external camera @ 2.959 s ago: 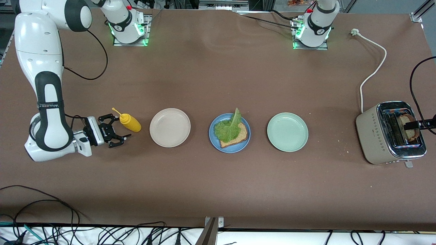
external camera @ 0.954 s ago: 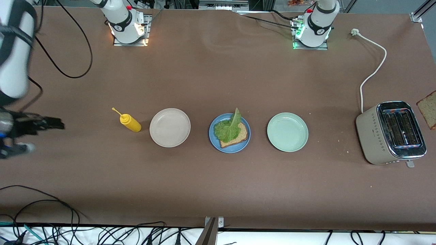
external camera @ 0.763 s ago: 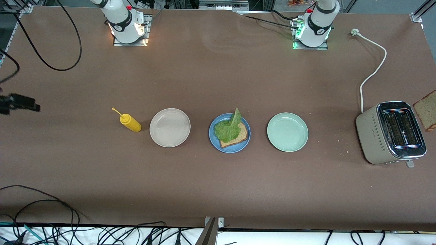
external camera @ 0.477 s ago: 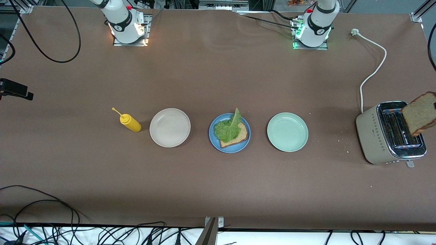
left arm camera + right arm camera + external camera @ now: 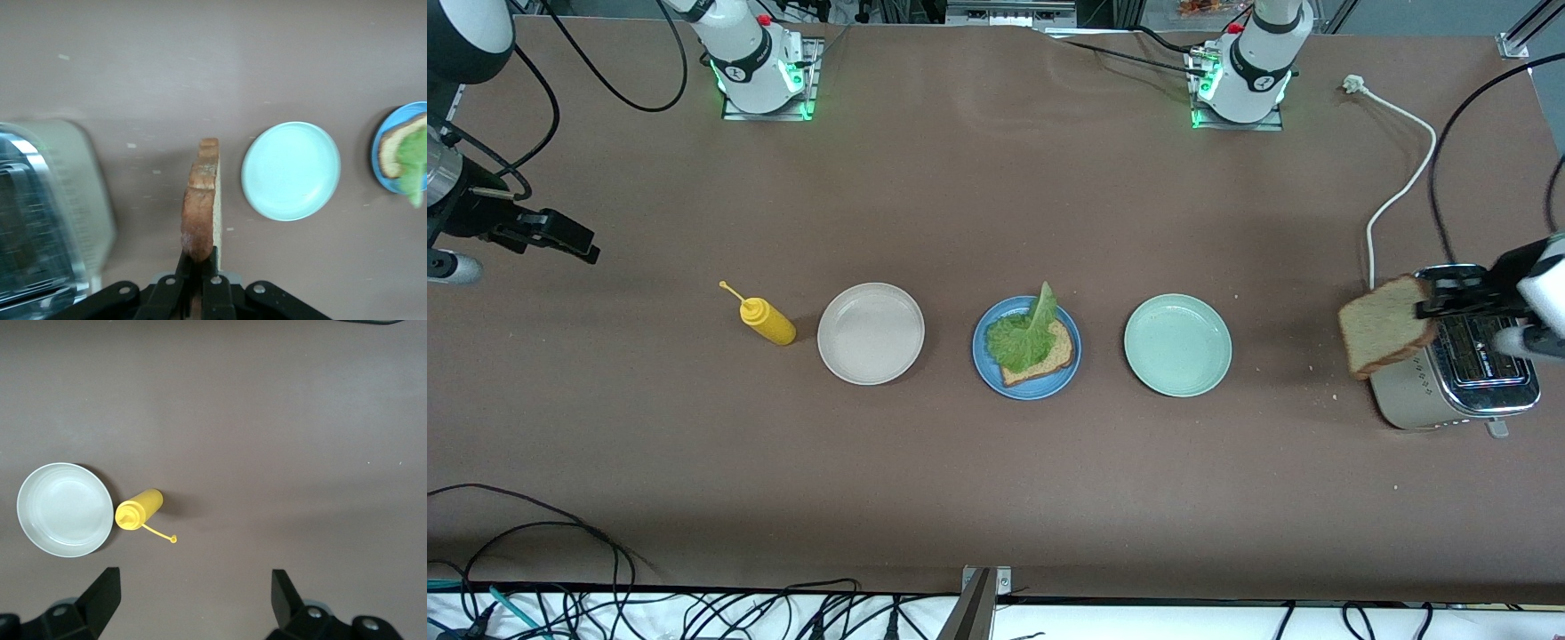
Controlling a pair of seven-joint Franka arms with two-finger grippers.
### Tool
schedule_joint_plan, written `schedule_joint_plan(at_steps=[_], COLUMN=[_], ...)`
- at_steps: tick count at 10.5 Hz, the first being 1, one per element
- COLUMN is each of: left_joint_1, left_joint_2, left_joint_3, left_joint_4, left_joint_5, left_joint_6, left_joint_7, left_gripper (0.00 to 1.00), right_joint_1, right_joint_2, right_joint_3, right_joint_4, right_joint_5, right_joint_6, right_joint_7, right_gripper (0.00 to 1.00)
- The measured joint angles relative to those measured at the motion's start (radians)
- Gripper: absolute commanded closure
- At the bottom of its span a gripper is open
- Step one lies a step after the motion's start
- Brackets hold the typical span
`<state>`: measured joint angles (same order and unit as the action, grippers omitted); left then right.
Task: Make sandwich in blue plate with both arms
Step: 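Carry the bread slice with the left gripper over the blue plate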
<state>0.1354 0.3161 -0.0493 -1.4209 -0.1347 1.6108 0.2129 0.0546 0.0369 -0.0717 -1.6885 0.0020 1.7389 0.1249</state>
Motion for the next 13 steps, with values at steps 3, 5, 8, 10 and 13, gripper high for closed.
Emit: schedule_joint_plan(at_steps=[3, 5, 8, 10, 13], left_joint_1=[-0.136, -0.187, -0.222, -0.295, -0.409], left_joint_2=[0.071, 0.099, 0.128, 0.169, 0.276], left_joint_3=[-0.003, -0.003, -0.002, -0.003, -0.003], left_joint_4=[0.001, 0.013, 0.015, 0.015, 0.013], left_joint_5=[-0.106, -0.260, -0.398, -0.486, -0.663], left_joint_6=[0.006, 0.021, 0.026, 0.110, 0.244], left_joint_7=[-0.133, -0.272, -0.306, -0.314, -0.327], left_gripper=[1.00, 1.00, 1.00, 1.00, 1.00], right_joint_1=[-0.029, -0.043, -0.043, -0.043, -0.045], right_joint_2=[-0.089, -0.127, -0.101, -0.089, -0.086], right_joint_3=[0.002, 0.002, 0.007, 0.006, 0.006], right_joint_4=[-0.091, -0.093, -0.092, -0.086, -0.051], right_joint_5=[0.000, 0.000, 0.005, 0.005, 0.005], right_joint_6=[-0.034, -0.082, -0.078, -0.074, -0.070], right_joint_7=[0.000, 0.000, 0.000, 0.000, 0.000], right_gripper=[0.00, 0.00, 0.00, 0.00, 0.00])
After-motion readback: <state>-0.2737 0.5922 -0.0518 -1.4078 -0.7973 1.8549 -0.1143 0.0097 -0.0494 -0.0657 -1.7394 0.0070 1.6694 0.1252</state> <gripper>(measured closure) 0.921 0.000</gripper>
